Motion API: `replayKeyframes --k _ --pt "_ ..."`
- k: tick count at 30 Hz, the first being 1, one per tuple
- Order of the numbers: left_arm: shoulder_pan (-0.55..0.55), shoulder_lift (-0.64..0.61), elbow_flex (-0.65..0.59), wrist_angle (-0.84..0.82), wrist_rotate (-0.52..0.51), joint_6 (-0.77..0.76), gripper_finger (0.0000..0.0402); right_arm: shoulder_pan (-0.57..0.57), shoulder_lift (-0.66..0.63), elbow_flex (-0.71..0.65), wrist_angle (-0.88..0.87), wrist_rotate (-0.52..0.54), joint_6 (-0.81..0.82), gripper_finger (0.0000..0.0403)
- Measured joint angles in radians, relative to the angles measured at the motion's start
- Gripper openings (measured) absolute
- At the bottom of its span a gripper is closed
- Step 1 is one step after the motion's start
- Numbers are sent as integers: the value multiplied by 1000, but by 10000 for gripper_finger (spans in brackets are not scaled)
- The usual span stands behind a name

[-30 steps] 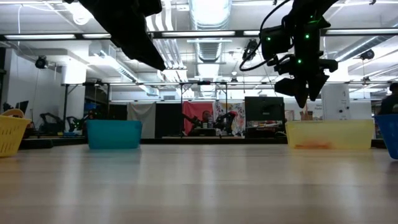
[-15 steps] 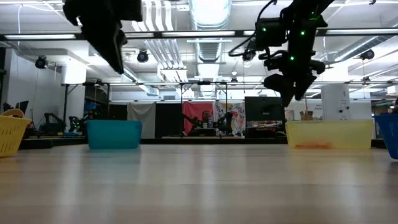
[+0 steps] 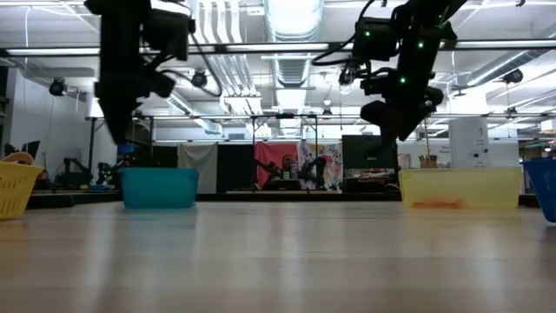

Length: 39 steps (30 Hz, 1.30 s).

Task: Sort rubber bands into baskets
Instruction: Put the black rubber band into the bottom blue bin

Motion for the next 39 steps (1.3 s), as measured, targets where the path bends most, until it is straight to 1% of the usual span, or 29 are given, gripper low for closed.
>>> replayKeyframes --k 3,8,12,16,19,25,33,39 --pt "35 -66 -58 10 1 -45 76 0 0 -6 6 0 -28 254" --pt "58 -185 -151 40 4 -210 75 0 0 -6 17 0 -45 256" --pt "70 -223 -234 47 4 -327 75 0 0 -7 68 0 -89 257" --pt "86 -213 -294 49 -34 -399 75 0 0 -7 100 0 -116 259" --pt "88 -192 -311 63 -40 -406 75 0 0 -7 104 0 -119 260" --pt "103 -137 -316 63 -155 -430 75 0 0 -7 109 0 -119 260" --pt "173 -71 -348 80 -151 -399 75 0 0 -7 110 0 -120 260" --pt "180 -43 -351 103 -144 -397 75 0 0 -7 110 -1 -130 260"
